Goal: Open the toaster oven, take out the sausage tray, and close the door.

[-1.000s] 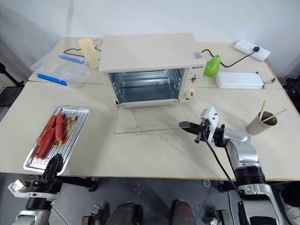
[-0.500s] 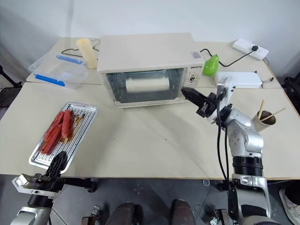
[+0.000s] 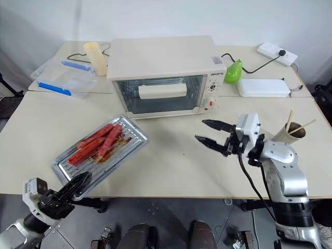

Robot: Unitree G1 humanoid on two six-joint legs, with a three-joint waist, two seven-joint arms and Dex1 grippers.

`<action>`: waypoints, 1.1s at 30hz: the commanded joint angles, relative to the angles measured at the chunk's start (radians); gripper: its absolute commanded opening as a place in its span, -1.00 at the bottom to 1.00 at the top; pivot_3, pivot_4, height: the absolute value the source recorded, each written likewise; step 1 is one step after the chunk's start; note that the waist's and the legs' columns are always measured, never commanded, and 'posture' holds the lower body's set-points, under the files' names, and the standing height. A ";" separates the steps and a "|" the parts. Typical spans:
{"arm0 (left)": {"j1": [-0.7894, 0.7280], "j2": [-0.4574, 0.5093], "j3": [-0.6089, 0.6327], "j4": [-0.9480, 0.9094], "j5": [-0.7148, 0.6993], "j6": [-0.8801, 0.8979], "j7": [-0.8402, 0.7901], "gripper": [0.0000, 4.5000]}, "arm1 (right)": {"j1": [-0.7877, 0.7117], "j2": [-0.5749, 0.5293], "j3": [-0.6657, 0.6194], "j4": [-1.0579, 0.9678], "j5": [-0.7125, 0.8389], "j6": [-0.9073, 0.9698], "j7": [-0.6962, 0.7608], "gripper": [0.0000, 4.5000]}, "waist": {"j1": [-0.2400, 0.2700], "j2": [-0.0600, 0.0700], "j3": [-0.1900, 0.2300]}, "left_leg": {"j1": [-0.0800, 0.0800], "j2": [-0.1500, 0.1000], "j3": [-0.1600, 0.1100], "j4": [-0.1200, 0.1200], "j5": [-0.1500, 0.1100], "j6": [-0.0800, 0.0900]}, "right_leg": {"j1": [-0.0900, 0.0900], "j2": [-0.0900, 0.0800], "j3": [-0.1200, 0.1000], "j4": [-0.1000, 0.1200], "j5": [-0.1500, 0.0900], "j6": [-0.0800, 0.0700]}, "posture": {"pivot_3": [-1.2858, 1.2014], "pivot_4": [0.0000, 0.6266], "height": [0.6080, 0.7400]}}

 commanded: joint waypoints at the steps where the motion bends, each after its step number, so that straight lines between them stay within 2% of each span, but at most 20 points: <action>1: -0.036 0.078 -0.057 0.009 -0.029 0.042 -0.055 -1.00 | 0.078 -0.048 -0.065 -0.085 0.032 -0.034 0.032 0.82 | 0.004 0.001 0.000 | 0.000 0.001 -0.001 0.000 0.000 0.000 | 0.000 0.000 0.000 0.001 0.000 0.000 | 0.03 -0.52 1.00; 2: -0.059 0.121 -0.095 0.010 -0.029 0.054 -0.048 -1.00 | 0.111 -0.042 -0.096 -0.093 0.072 -0.063 0.069 0.97 | 0.006 0.002 0.001 | 0.000 0.001 -0.001 0.000 0.000 -0.001 | 0.000 0.000 0.000 0.001 0.000 -0.001 | 0.03 -0.52 1.00; 3: -0.093 0.154 -0.138 0.012 -0.029 0.065 -0.040 -1.00 | 0.135 -0.017 -0.139 -0.087 0.089 -0.114 0.062 0.99 | 0.009 0.002 0.001 | 0.000 0.001 -0.001 0.000 0.000 -0.001 | 0.000 0.000 0.000 0.001 0.000 -0.001 | 0.03 -0.52 1.00; 7: -0.252 0.220 -0.276 0.058 -0.025 0.068 -0.007 -1.00 | 0.262 -0.103 -0.203 -0.098 0.154 -0.008 0.108 0.99 | 0.025 0.004 0.001 | 0.000 -0.001 -0.002 0.000 0.001 0.001 | 0.001 -0.002 0.004 0.001 0.000 -0.001 | 0.03 -0.52 1.00; 14: -0.532 0.256 -0.503 0.198 0.004 0.138 0.002 -1.00 | 0.343 -0.133 -0.253 -0.147 0.158 0.007 0.073 0.99 | 0.016 0.005 0.001 | 0.000 -0.001 -0.002 0.000 0.001 0.001 | 0.001 0.000 0.002 0.001 0.000 0.000 | 0.03 -0.52 1.00; 22: -0.831 0.169 -0.664 0.393 0.184 0.256 -0.002 -1.00 | 0.394 -0.156 -0.310 -0.207 0.171 0.045 0.012 0.99 | 0.027 0.005 0.001 | 0.000 -0.003 -0.001 0.001 0.002 -0.001 | 0.000 0.001 0.002 0.002 0.000 0.001 | 0.03 -0.52 1.00; 27: -0.951 0.066 -0.671 0.507 0.300 0.278 0.032 -1.00 | 0.394 -0.163 -0.336 -0.230 0.184 0.070 -0.025 0.99 | 0.050 0.005 0.001 | 0.000 -0.005 -0.003 0.002 0.002 0.000 | 0.001 0.001 0.002 0.002 0.001 0.001 | 0.03 -0.52 1.00; 31: -0.964 0.019 -0.640 0.514 0.382 0.285 0.053 -1.00 | 0.386 -0.166 -0.342 -0.249 0.189 0.085 -0.042 0.99 | 0.062 0.005 0.001 | 0.000 -0.005 -0.002 0.002 0.004 0.000 | 0.002 0.000 0.002 0.002 0.001 0.002 | 0.03 -0.52 1.00; 33: -0.957 0.011 -0.629 0.467 0.407 0.299 0.036 -0.72 | 0.383 -0.167 -0.343 -0.253 0.193 0.093 -0.046 1.00 | 0.064 0.005 0.001 | 0.000 -0.006 -0.003 0.002 0.004 0.000 | 0.002 0.000 0.003 0.002 0.002 0.003 | 0.03 -0.52 1.00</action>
